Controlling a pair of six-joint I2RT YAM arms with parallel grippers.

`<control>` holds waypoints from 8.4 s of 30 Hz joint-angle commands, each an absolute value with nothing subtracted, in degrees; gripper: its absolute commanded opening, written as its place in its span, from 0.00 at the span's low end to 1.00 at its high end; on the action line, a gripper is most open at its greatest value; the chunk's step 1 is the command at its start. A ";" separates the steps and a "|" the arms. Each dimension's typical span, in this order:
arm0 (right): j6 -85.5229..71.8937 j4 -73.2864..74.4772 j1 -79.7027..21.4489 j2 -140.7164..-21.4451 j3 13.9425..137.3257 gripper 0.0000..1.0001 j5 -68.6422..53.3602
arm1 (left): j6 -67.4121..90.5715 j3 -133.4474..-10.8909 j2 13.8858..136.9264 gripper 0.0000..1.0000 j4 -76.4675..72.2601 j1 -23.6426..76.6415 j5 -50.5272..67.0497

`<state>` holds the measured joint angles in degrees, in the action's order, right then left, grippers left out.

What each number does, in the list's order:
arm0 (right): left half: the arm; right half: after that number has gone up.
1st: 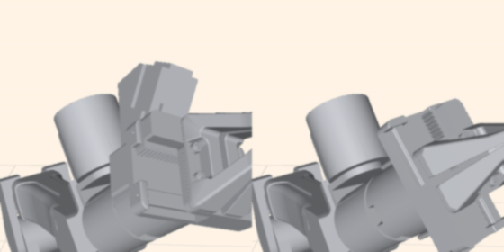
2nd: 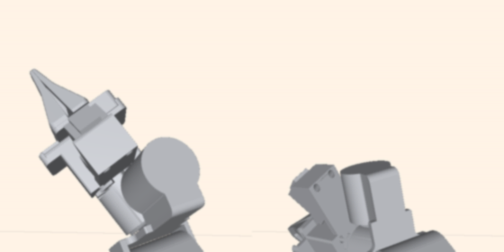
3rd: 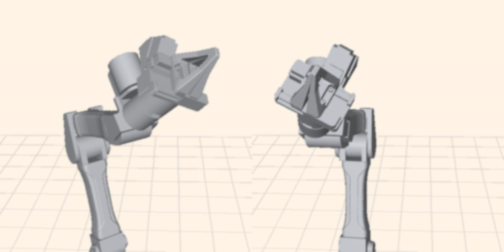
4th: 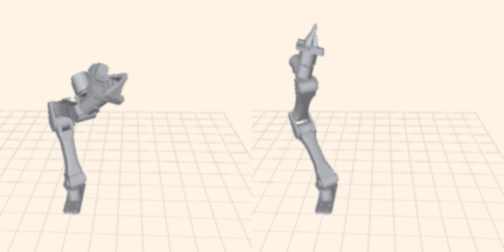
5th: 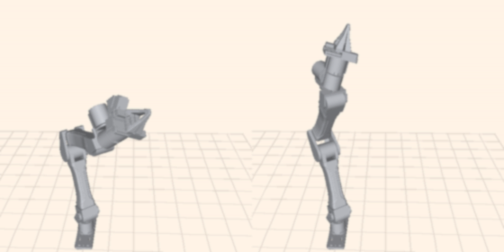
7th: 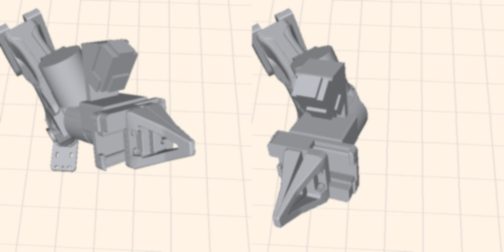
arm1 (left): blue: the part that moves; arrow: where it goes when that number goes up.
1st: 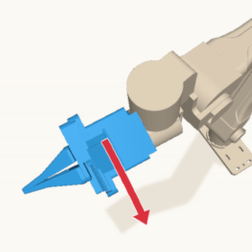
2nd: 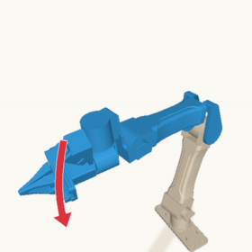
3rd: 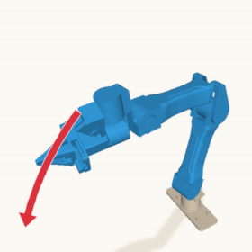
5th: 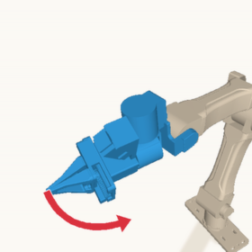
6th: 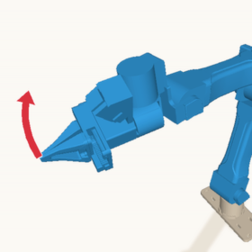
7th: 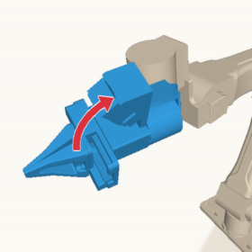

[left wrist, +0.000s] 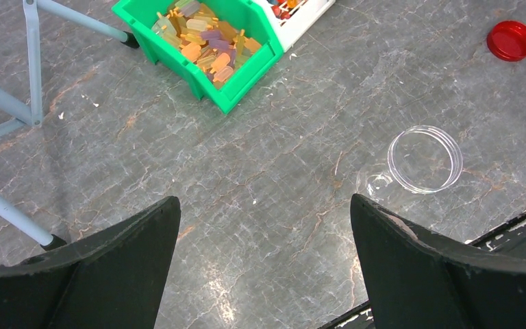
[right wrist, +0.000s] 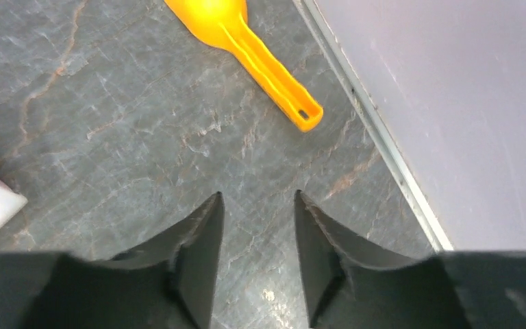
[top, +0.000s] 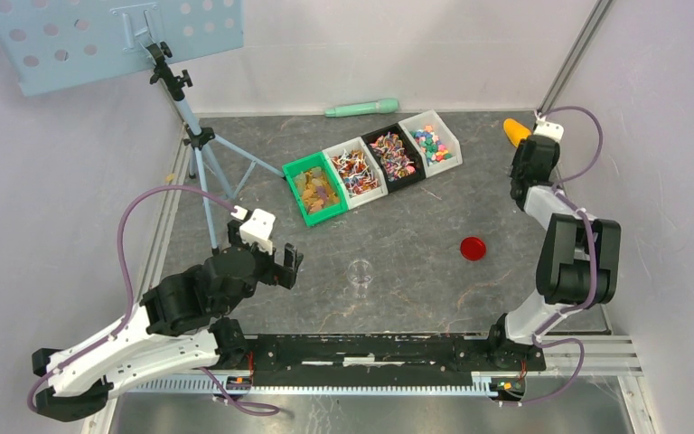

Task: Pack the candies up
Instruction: Pick up the spatula from the center of the board.

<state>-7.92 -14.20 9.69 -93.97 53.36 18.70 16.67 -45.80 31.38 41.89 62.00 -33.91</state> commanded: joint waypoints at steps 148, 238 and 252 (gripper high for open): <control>-23.26 -16.08 -56.09 -43.72 26.66 0.75 -3.21 | 51.95 -39.44 34.04 0.02 -3.15 62.13 -30.62; 28.40 -26.99 -69.82 -43.43 34.97 0.91 -9.96 | 90.17 -68.01 42.29 0.02 54.34 62.09 -38.51; 35.15 -36.11 -72.06 -46.50 30.99 0.91 -8.00 | 100.92 -72.01 46.26 0.02 61.33 62.13 -34.63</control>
